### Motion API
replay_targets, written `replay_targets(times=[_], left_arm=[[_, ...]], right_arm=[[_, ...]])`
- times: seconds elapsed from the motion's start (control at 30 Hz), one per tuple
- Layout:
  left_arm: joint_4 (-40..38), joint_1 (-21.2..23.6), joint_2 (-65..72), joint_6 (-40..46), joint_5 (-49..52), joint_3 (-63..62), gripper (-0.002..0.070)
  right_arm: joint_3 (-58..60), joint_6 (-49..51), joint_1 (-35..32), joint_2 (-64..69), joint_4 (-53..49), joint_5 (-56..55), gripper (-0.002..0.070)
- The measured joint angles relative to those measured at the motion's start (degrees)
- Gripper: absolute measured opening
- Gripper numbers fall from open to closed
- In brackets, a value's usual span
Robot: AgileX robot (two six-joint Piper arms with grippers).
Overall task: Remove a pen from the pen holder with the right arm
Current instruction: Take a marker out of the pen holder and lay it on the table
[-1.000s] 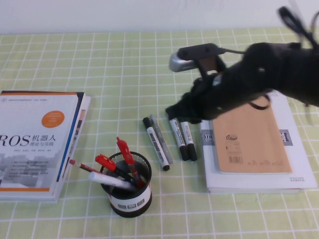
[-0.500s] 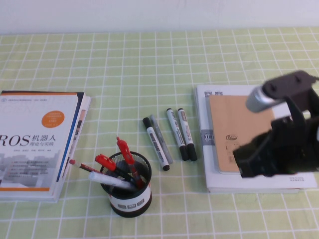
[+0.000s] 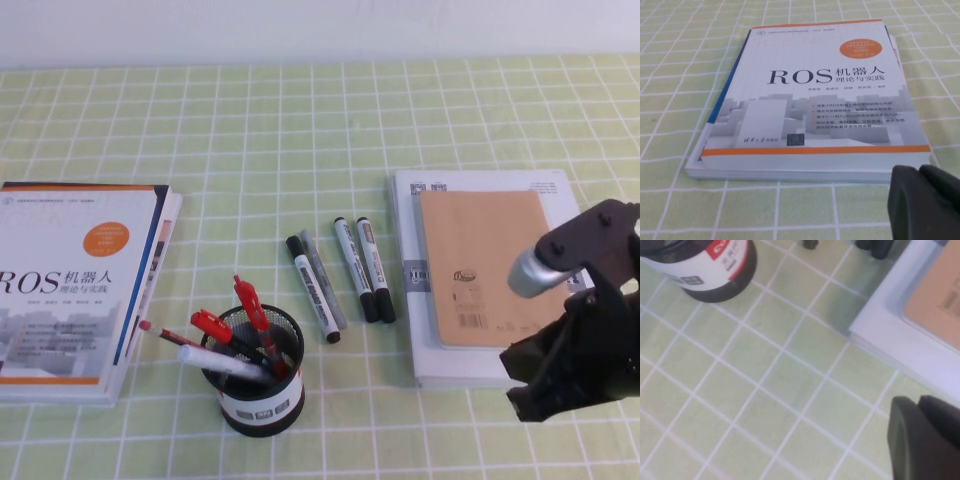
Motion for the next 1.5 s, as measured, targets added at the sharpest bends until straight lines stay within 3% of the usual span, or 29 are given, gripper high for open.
replay_targets(times=[0.2, 0.4, 0.67, 1.0, 1.5], left_arm=[[0.0, 0.0, 0.0, 0.0, 0.0, 0.0, -0.0006], [0.0, 0.0, 0.0, 0.0, 0.0, 0.0, -0.0006], [0.0, 0.0, 0.0, 0.0, 0.0, 0.0, -0.0006], [0.0, 0.0, 0.0, 0.0, 0.0, 0.0, -0.0006], [0.0, 0.0, 0.0, 0.0, 0.0, 0.0, -0.0006]], right_arm=[[9.8, 0.0, -4.6, -5.9, 0.0, -13.5, -0.0012], [25.0, -0.1, -15.4, -20.5, 0.1, -27.1, -0.0012], [38.7, -0.2, -28.2, -44.5, 0.2, -30.5, -0.0012], [45.9, -0.2, -31.0, -65.0, -0.3, -26.7, -0.0012], [46.1, -0.2, -31.0, -66.8, -1.5, -22.6, -0.0012]])
